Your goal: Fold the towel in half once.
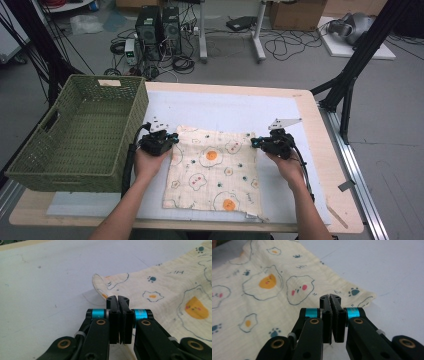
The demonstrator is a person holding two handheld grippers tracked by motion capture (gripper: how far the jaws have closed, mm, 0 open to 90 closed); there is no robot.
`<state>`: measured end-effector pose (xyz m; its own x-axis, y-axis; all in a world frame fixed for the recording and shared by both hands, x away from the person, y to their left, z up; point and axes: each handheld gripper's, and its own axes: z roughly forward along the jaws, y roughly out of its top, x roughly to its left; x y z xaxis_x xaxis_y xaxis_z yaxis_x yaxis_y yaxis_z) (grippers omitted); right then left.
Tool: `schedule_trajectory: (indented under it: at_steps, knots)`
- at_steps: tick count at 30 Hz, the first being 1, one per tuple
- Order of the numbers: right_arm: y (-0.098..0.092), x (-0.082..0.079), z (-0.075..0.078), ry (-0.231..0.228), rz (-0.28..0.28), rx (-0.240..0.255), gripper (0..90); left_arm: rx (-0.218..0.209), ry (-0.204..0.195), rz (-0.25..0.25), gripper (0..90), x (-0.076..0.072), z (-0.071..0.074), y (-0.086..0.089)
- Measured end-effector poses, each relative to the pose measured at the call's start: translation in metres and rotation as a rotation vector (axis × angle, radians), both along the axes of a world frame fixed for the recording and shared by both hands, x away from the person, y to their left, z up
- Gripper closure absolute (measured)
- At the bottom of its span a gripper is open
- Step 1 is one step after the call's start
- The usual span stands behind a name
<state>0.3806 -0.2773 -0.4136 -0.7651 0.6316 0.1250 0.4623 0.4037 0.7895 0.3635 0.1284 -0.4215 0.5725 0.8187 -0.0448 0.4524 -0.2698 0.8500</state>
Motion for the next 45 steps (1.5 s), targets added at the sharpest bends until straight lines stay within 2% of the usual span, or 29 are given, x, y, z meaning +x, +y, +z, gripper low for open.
schedule_trajectory:
  at_steps: [3,6,10,15,23,25,26,31,34,37,40,45]
  knots:
    - [-0.002,-0.01,0.005,-0.018,0.021,0.012,88.7,0.008,-0.015,-0.024,87.5,-0.009,0.005,0.0]
    - [-0.004,-0.025,0.011,-0.037,0.033,0.009,88.7,-0.005,-0.025,-0.033,87.5,-0.019,0.007,0.001]
    - [-0.006,-0.044,0.011,-0.033,0.056,0.003,88.7,-0.011,-0.029,-0.052,87.5,-0.033,0.005,0.003]
    - [-0.006,-0.063,0.003,-0.012,0.069,0.001,88.6,-0.016,-0.015,-0.067,87.4,-0.052,-0.001,0.006]
    - [-0.003,-0.079,-0.02,0.052,0.1,-0.042,88.4,0.019,0.029,-0.094,86.7,-0.072,-0.016,0.012]
    - [-0.003,-0.079,-0.022,0.051,0.106,-0.053,86.4,0.012,0.045,-0.097,84.7,-0.072,-0.018,0.013]
    - [-0.003,-0.079,-0.021,0.048,0.108,-0.056,82.3,0.013,0.048,-0.099,80.9,-0.072,-0.017,0.014]
    - [-0.008,-0.077,-0.01,0.026,0.083,-0.027,68.1,-0.013,0.037,-0.091,67.4,-0.07,-0.008,0.014]
    - [-0.01,-0.071,-0.004,0.016,0.054,-0.013,64.1,-0.024,0.021,-0.085,67.0,-0.064,0.0,0.013]
    - [-0.011,-0.064,0.0,0.01,0.037,0.005,62.9,-0.027,0.021,-0.07,66.5,-0.055,0.004,0.012]
    - [-0.008,-0.054,-0.001,0.014,0.017,0.006,61.5,-0.031,0.029,-0.046,66.0,-0.046,0.001,0.01]
    - [-0.001,-0.04,-0.014,0.055,0.004,-0.043,56.3,0.008,0.078,-0.034,64.5,-0.036,-0.011,0.004]
